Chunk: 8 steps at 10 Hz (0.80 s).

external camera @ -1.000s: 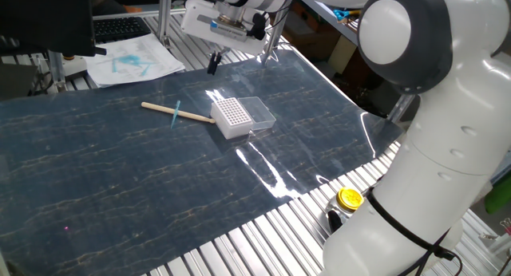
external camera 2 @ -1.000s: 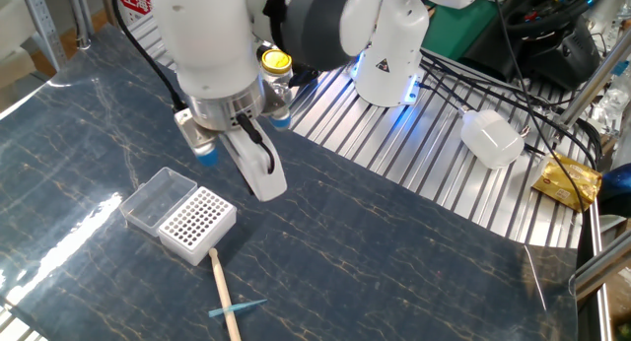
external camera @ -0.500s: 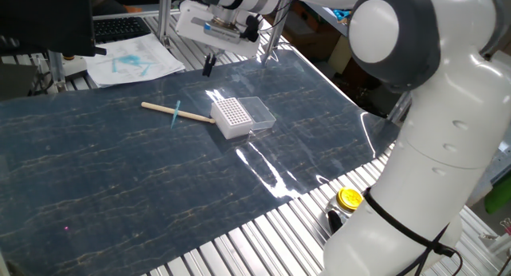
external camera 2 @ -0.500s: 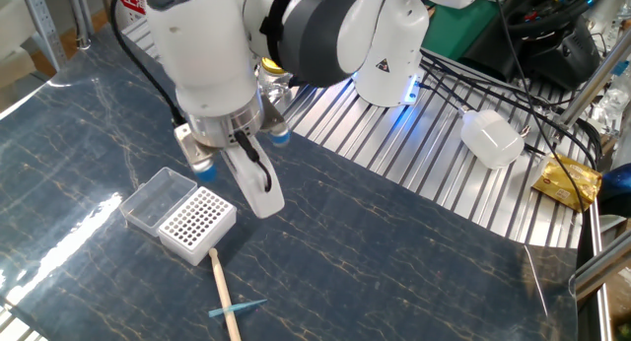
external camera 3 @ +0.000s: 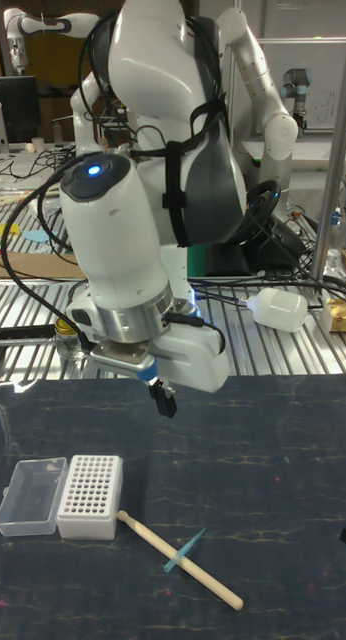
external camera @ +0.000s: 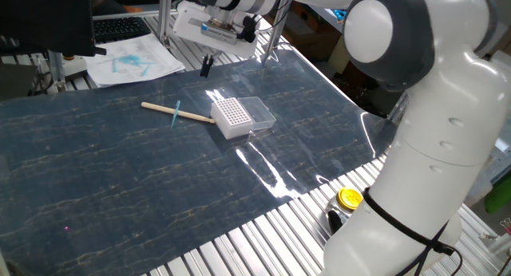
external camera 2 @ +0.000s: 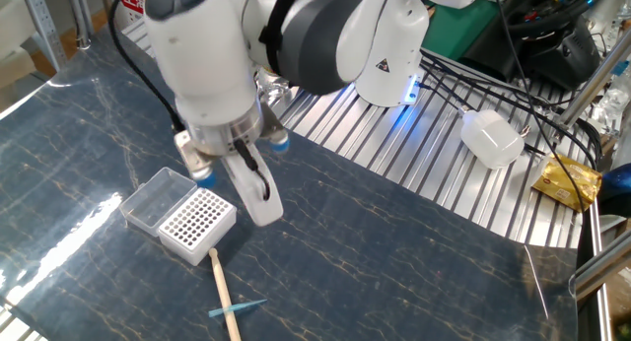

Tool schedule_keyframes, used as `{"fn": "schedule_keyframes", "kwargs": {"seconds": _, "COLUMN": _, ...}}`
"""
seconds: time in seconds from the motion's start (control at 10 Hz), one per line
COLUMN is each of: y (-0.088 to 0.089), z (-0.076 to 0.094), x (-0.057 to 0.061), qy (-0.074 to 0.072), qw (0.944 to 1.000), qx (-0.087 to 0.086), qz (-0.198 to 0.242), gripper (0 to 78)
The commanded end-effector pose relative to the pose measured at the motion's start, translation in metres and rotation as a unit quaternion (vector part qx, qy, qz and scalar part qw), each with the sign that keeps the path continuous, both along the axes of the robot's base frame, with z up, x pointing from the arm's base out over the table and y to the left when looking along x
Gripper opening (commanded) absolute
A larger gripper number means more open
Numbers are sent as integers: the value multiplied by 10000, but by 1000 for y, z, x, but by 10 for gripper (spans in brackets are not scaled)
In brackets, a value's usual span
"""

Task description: Insert a medium pipette tip into the holder for medium pipette tips

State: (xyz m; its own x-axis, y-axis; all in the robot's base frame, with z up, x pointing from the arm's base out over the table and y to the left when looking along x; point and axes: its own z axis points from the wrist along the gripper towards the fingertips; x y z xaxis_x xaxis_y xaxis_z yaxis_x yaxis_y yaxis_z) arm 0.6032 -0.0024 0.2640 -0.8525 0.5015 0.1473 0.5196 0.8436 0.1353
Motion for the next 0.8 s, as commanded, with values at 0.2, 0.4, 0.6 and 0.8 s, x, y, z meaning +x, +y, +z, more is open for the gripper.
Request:
{"fn": "schedule_keyframes", "kwargs": {"seconds": 0.2, "y": 3, "z": -22, "x": 24, "qy": 3, "qw": 9999, "qx": 35, "qz": -106, "gripper": 0}}
{"fn": "schedule_keyframes", "kwargs": {"seconds": 0.4, "y": 0, "z": -31, "x": 30, "qy": 16, "qw": 9999, "qx": 35, "qz": -99, "gripper": 0}}
{"fn": "schedule_keyframes", "kwargs": {"seconds": 0.6, "y": -5, "z": -42, "x": 38, "qy": 89, "qw": 9999, "qx": 39, "qz": -89, "gripper": 0}}
{"fn": "schedule_keyframes", "kwargs": {"seconds": 0.8, "y": -10, "z": -50, "x": 46, "qy": 167, "qw": 9998, "qx": 41, "qz": -81, "gripper": 0}}
